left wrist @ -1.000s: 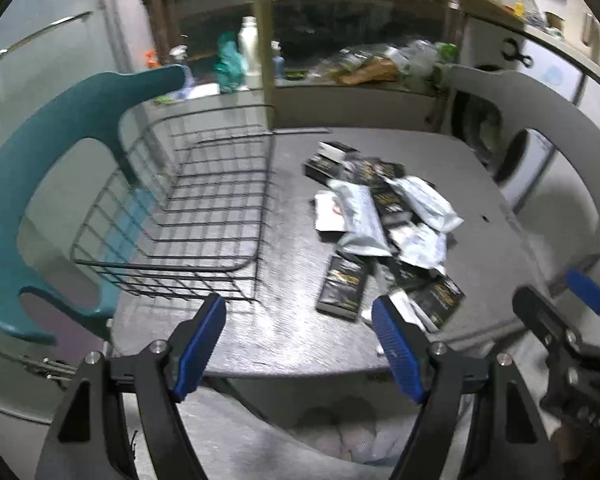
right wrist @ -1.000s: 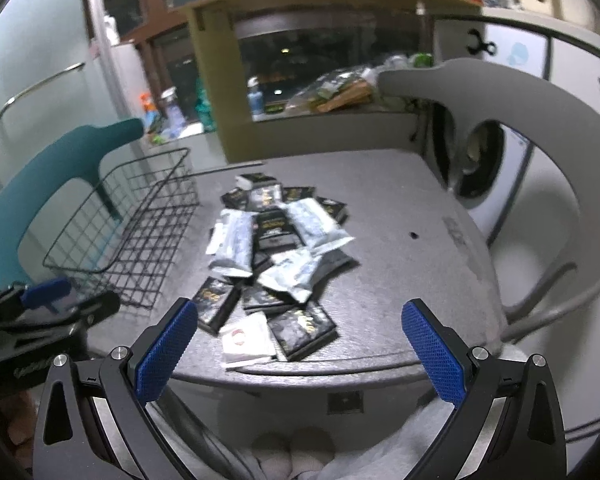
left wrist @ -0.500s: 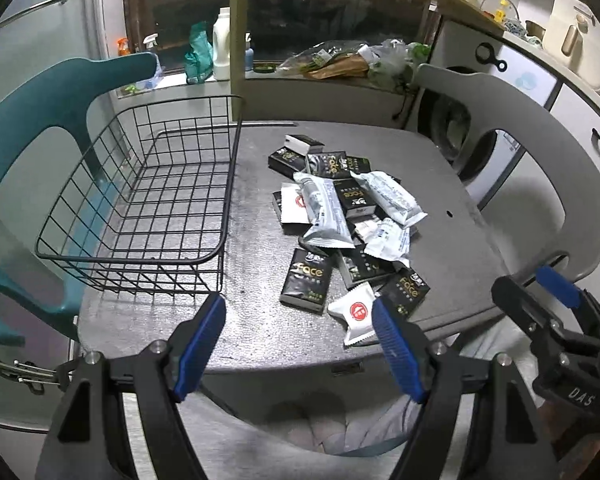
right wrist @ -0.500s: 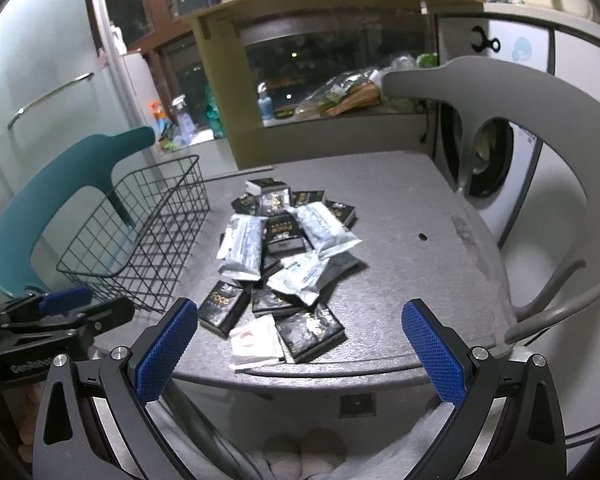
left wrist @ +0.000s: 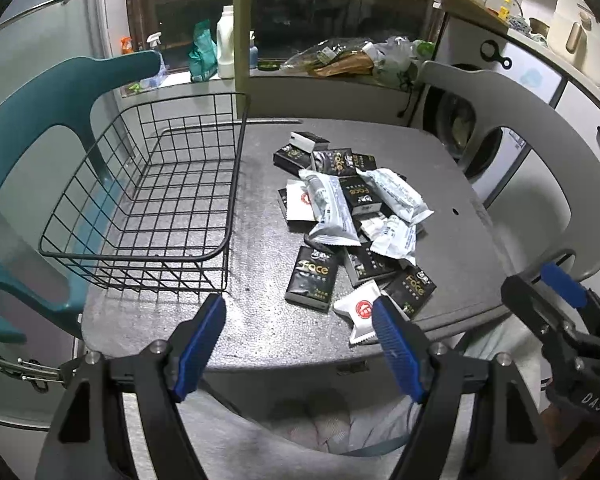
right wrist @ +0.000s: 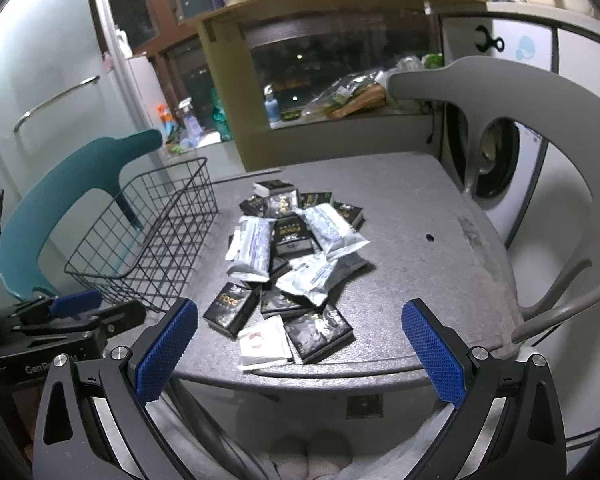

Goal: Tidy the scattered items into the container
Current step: 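Move both tools toward the pile of packs on the table, then grasp a black Face tissue pack with the right gripper while the left grasps another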

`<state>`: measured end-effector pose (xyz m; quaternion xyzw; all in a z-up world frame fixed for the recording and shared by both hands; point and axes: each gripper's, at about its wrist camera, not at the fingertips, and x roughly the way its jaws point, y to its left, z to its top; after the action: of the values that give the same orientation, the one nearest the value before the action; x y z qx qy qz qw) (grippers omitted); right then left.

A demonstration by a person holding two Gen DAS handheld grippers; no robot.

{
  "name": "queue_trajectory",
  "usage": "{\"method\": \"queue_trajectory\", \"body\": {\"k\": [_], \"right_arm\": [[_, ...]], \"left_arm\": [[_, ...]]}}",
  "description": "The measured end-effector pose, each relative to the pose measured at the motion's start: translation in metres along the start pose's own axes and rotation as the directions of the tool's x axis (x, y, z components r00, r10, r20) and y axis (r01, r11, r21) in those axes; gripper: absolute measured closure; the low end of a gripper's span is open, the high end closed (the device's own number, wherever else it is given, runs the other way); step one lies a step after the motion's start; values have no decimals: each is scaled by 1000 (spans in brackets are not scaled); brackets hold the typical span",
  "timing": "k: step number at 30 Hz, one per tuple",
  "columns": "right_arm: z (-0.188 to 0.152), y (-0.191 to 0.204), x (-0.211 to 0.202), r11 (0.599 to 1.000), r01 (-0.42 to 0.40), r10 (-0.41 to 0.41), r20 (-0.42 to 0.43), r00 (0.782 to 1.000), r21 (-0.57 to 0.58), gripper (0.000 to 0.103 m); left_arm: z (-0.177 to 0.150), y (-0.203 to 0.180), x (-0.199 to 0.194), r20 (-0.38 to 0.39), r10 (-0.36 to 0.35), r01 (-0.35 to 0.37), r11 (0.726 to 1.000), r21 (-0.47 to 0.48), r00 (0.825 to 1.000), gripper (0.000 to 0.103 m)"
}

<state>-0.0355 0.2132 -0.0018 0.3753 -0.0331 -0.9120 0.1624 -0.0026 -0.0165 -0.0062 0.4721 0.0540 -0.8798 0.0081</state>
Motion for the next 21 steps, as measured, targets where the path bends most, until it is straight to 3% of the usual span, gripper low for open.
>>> {"method": "queue_trajectory", "body": {"k": [6,9,13,21], "right_arm": [[-1,-1,1,1000,-5,5,-5,1000,2,0],[-2,-1,4,1000,4,-4,-14,1000,-4,0],[-6,1,13,999,22,-23,-28,999,-48,0],[-24,-9,54,992,41,-55,-119,991,-117,0]], "left_arm": [[-2,5,9,-31,3,-4,1000,-25,1000,25],[-4,1,12,-46,-44,44,999,-7,998,25],[-8,-6,17,-57,-23,25,1000,19,998,25],[-18,-11,46,-112,-47,51,998,32,993,25]]}}
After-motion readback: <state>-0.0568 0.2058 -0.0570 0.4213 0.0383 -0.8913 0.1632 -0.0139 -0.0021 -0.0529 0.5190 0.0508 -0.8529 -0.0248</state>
